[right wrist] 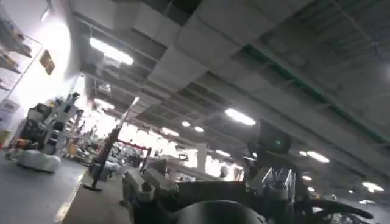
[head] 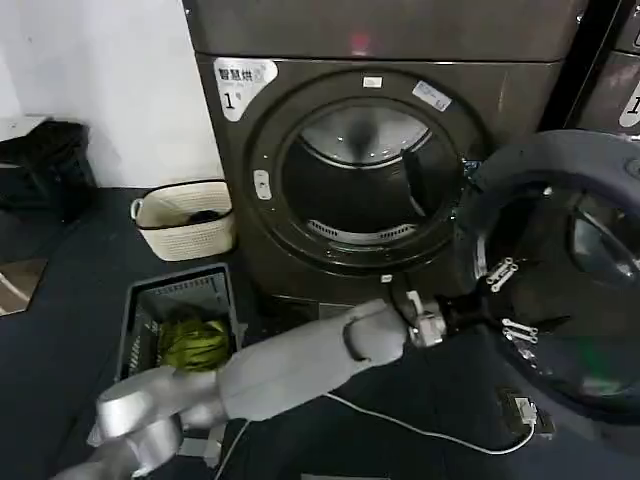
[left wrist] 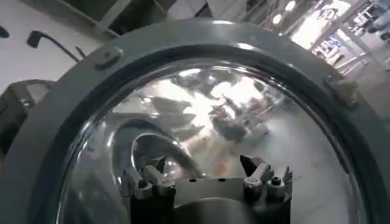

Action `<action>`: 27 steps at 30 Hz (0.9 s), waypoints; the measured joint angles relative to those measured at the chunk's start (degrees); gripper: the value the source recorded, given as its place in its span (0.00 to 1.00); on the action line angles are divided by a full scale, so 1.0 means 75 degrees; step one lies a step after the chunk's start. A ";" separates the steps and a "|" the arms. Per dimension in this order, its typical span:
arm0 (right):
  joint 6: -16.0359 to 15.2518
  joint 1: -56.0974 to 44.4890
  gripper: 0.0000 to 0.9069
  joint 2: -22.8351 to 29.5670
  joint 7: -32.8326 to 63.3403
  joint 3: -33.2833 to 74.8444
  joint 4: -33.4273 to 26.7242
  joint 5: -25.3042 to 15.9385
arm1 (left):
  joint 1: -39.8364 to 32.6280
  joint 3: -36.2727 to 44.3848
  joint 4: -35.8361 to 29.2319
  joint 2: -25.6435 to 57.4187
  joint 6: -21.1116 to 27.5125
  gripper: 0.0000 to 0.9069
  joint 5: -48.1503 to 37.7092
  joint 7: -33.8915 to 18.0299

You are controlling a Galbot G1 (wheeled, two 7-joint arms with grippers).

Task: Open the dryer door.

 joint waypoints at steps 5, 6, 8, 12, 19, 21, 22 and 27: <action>0.0070 0.0000 1.00 0.0088 -0.0012 0.0026 0.0014 -0.0002 | -0.0163 0.0083 0.0376 -0.0275 -0.0053 1.00 -0.0001 0.0013; 0.0102 0.0000 1.00 0.0110 -0.0018 0.0021 0.0018 -0.0004 | -0.0170 0.0092 0.0408 -0.0301 -0.0058 1.00 0.0000 0.0017; 0.0138 0.0016 1.00 0.0144 -0.0026 -0.0006 0.0035 -0.0007 | -0.0183 0.0102 0.0468 -0.0346 -0.0069 1.00 0.0005 0.0025; 0.0274 0.0058 1.00 0.0177 -0.0079 -0.0096 0.0054 -0.0011 | -0.0170 0.0105 0.0460 -0.0324 -0.0147 1.00 0.0176 0.0028; 0.0354 0.0104 1.00 0.0126 -0.0131 -0.0200 0.0105 -0.0010 | 0.0110 -0.0134 -0.0068 0.0212 -0.0341 1.00 0.1511 0.0307; 0.0354 0.0147 1.00 0.0098 -0.0145 -0.0252 0.0114 -0.0010 | 0.0214 -0.0214 -0.0326 0.0499 -0.0488 1.00 0.1679 0.0307; 0.0353 0.0169 1.00 0.0091 -0.0152 -0.0273 0.0121 -0.0010 | 0.0254 -0.0238 -0.0469 0.0685 -0.0565 1.00 0.1740 0.0307; 0.0414 0.0247 1.00 0.0016 -0.0179 -0.0422 0.0139 -0.0014 | 0.0292 -0.0338 -0.1091 0.1681 -0.1254 1.00 0.2223 0.0174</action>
